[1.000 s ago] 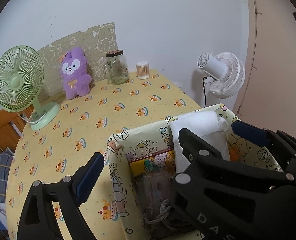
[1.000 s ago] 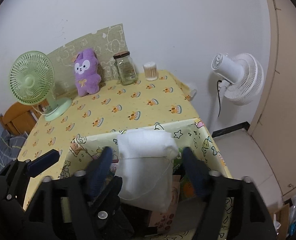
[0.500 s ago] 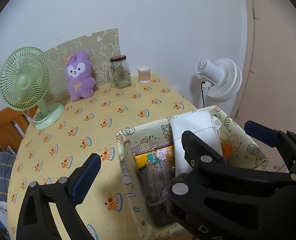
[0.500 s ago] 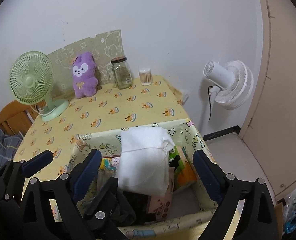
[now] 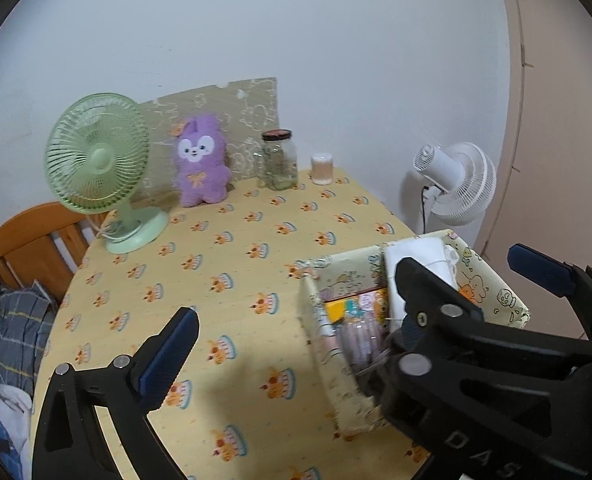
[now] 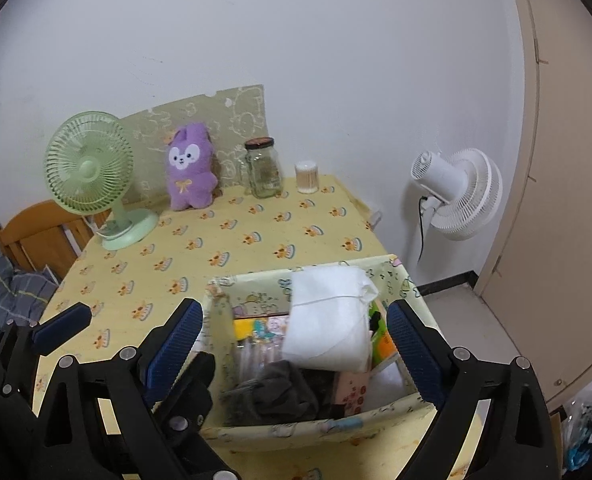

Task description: Organize soft objects

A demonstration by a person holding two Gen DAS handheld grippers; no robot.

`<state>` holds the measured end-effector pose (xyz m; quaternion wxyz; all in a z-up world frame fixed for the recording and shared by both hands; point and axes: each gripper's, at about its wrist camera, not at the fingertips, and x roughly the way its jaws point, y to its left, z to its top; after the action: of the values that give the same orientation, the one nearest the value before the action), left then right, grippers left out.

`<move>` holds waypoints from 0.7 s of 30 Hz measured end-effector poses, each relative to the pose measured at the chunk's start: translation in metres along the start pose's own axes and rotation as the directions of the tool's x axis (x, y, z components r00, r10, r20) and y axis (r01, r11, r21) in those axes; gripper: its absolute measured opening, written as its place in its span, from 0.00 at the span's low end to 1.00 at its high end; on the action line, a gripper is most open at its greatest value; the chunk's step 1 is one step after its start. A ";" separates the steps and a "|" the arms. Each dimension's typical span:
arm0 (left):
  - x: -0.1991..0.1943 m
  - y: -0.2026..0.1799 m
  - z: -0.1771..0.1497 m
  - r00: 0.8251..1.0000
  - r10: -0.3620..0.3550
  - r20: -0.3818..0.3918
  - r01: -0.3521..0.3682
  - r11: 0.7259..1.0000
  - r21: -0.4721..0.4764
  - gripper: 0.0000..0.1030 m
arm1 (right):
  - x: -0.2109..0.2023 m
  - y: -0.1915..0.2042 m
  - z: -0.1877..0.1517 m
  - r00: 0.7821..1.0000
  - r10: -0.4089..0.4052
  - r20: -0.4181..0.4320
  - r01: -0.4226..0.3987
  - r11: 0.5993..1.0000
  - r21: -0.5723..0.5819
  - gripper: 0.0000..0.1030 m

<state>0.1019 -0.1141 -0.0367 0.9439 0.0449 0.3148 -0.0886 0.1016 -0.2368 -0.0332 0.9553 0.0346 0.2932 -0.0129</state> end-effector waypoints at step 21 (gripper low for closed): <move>-0.082 0.077 -0.010 0.983 0.148 0.106 -0.133 0.982 -0.135 1.00 | -0.070 0.048 0.008 0.994 0.047 0.098 -0.042 0.998 -0.048 0.92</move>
<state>0.0467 -0.0261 0.0065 0.9654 0.0014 0.2606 -0.0037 0.0500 -0.1895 0.0157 0.9693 0.0185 0.2450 0.0134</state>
